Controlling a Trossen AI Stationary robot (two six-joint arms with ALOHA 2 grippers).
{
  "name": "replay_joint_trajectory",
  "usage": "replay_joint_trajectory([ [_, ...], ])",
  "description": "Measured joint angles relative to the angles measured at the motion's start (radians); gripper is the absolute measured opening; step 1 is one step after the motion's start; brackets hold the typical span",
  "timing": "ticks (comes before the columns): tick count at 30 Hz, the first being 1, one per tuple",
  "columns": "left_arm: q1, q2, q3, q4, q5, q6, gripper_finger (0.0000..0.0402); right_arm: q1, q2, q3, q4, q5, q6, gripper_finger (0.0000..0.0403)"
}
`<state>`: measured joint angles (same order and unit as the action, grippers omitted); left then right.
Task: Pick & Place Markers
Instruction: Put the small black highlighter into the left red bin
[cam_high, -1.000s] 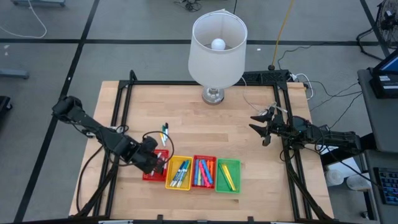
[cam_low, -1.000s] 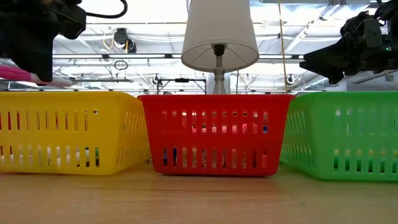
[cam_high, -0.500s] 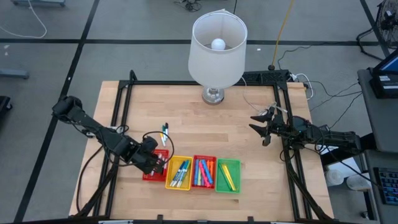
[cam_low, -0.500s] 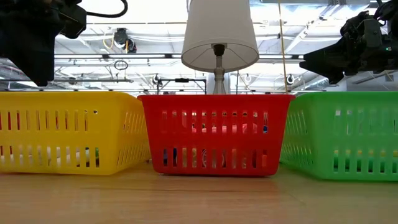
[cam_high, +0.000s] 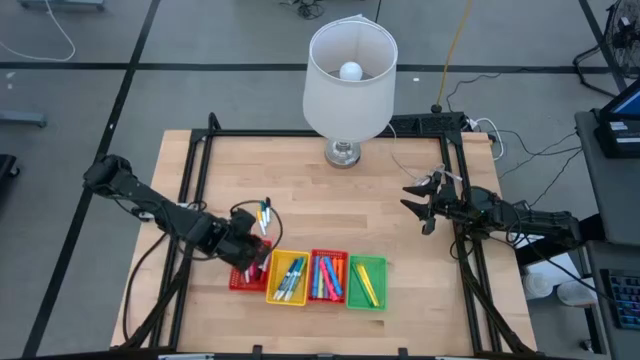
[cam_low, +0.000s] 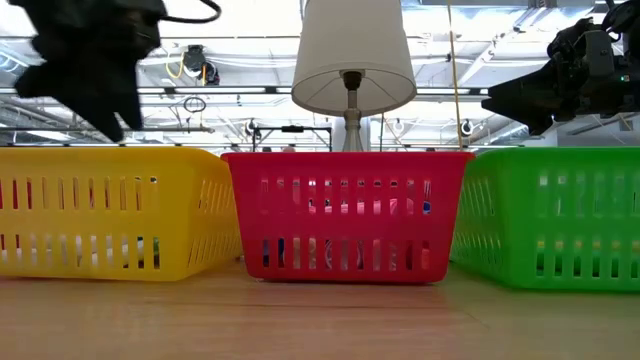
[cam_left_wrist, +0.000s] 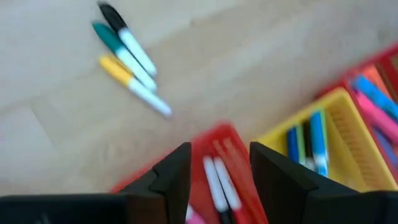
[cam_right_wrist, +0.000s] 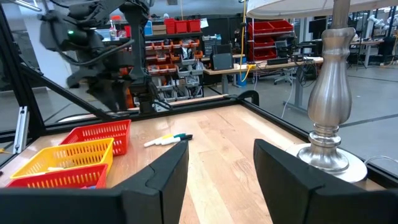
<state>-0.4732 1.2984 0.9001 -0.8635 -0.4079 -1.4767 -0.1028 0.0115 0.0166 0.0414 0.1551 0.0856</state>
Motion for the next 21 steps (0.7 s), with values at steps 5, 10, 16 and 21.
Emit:
replay_joint_trajectory([
  [5, 0.138, 0.0, 0.0, 0.002, -0.002, 0.084, 0.0166, 0.0, 0.0, 0.0, 0.0, 0.0, 0.0, 0.0169],
  [10, 0.274, 0.0, 0.0, 0.034, 0.017, 0.18, 0.0166, 0.0, 0.0, 0.0, 0.0, 0.0, 0.0, 0.0169],
  [16, 0.383, 0.035, 0.0, 0.208, 0.107, 0.377, 0.0166, 0.0, 0.0, 0.0, 0.0, 0.0, 0.0, 0.0169],
  [21, 0.452, 0.106, -0.001, 0.21, 0.146, 0.403, 0.0166, 0.0, 0.0, 0.0, 0.0, 0.0, 0.0, 0.0169],
])
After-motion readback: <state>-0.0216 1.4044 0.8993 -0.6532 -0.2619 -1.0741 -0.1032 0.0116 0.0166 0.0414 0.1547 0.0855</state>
